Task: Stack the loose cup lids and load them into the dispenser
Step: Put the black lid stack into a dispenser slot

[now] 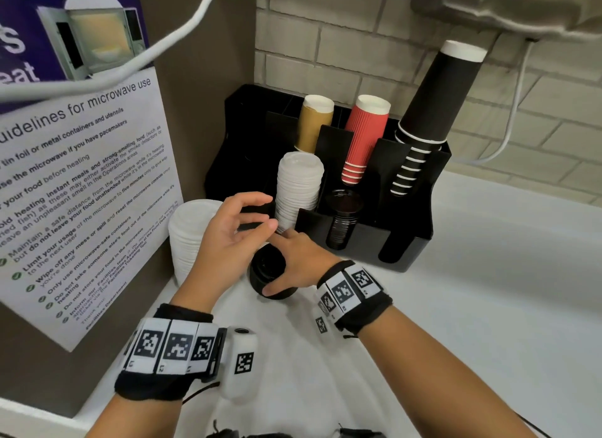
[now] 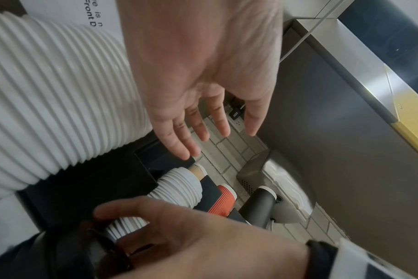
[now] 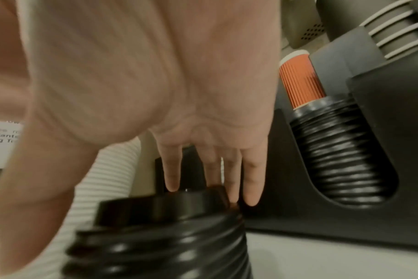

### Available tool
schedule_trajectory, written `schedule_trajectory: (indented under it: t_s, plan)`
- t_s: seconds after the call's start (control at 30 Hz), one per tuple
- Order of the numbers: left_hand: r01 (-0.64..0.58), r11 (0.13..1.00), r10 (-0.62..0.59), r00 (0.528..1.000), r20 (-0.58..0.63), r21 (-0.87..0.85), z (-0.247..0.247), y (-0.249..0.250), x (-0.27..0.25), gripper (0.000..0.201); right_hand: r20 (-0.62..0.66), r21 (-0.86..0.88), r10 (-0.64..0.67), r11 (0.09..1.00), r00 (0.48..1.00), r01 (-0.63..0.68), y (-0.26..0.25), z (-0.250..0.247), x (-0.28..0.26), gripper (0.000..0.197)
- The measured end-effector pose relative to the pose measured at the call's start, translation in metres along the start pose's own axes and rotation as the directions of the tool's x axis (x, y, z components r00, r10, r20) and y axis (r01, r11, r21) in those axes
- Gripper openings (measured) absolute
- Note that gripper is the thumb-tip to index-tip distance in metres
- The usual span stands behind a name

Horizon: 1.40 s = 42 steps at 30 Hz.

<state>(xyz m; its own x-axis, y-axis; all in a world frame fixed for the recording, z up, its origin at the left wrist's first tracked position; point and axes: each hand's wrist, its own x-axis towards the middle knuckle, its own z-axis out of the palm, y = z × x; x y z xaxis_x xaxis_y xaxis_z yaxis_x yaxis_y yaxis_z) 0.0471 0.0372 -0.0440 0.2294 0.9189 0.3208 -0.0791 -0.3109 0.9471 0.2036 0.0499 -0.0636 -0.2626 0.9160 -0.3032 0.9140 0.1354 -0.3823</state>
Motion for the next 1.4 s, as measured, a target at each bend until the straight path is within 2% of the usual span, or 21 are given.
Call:
schedule_trajectory:
  t_s: [0.33,0.43,0.5,0.57,0.67,0.73,0.8,0.97,1.27,1.33,1.4]
  plan:
    - [-0.008,1.000,0.008,1.000,-0.016,0.002,-0.007,0.003,-0.002,0.032,-0.012,0.002,0.030,1.000,0.999,-0.030,-0.004,0.006,0.007,0.091]
    - [-0.010,1.000,0.010,1.000,-0.009,-0.006,-0.007,0.004,-0.001,0.031,-0.067,0.091,0.031,0.996,0.997,-0.024,-0.002,0.002,0.005,0.088]
    - [-0.013,1.000,0.013,1.000,-0.011,-0.008,-0.006,0.004,-0.001,0.031,-0.158,0.243,0.023,0.970,0.987,0.017,0.003,-0.004,0.000,0.081]
    - [-0.016,1.000,0.016,1.000,-0.009,-0.008,-0.004,0.004,-0.002,0.039,-0.280,0.469,0.023,0.875,0.960,0.116,0.007,-0.010,-0.011,0.072]
    - [0.013,0.998,-0.018,0.996,0.091,0.057,-0.003,0.001,-0.004,0.068,-0.356,0.775,0.044,0.573,0.934,0.268,0.008,-0.016,-0.034,0.064]
    - [0.068,0.997,-0.073,0.973,0.217,0.034,0.000,-0.001,-0.005,0.089,-0.354,0.845,0.001,0.429,0.935,0.320,0.007,-0.016,-0.046,0.067]
    - [0.111,0.994,-0.101,0.952,0.289,-0.018,0.004,-0.002,-0.006,0.096,-0.354,0.858,-0.064,0.374,0.933,0.351,0.007,-0.016,-0.054,0.070]
    - [0.113,0.991,-0.086,0.952,0.293,-0.076,0.009,0.001,-0.007,0.090,-0.362,0.835,-0.080,0.414,0.929,0.362,0.010,-0.022,-0.067,0.066]
    - [0.121,0.992,-0.104,0.948,0.301,-0.037,0.007,0.000,-0.009,0.096,-0.418,0.784,-0.060,0.481,0.906,0.393,0.005,-0.022,-0.074,0.062]
    - [0.114,0.993,-0.101,0.955,0.280,-0.031,0.006,-0.002,-0.009,0.094,-0.431,0.766,-0.064,0.501,0.900,0.403,0.004,-0.025,-0.071,0.063]
    - [0.099,0.995,-0.092,0.970,0.227,-0.022,0.004,-0.001,-0.009,0.085,-0.492,0.729,-0.007,0.544,0.871,0.416,0.008,-0.035,-0.065,0.067]
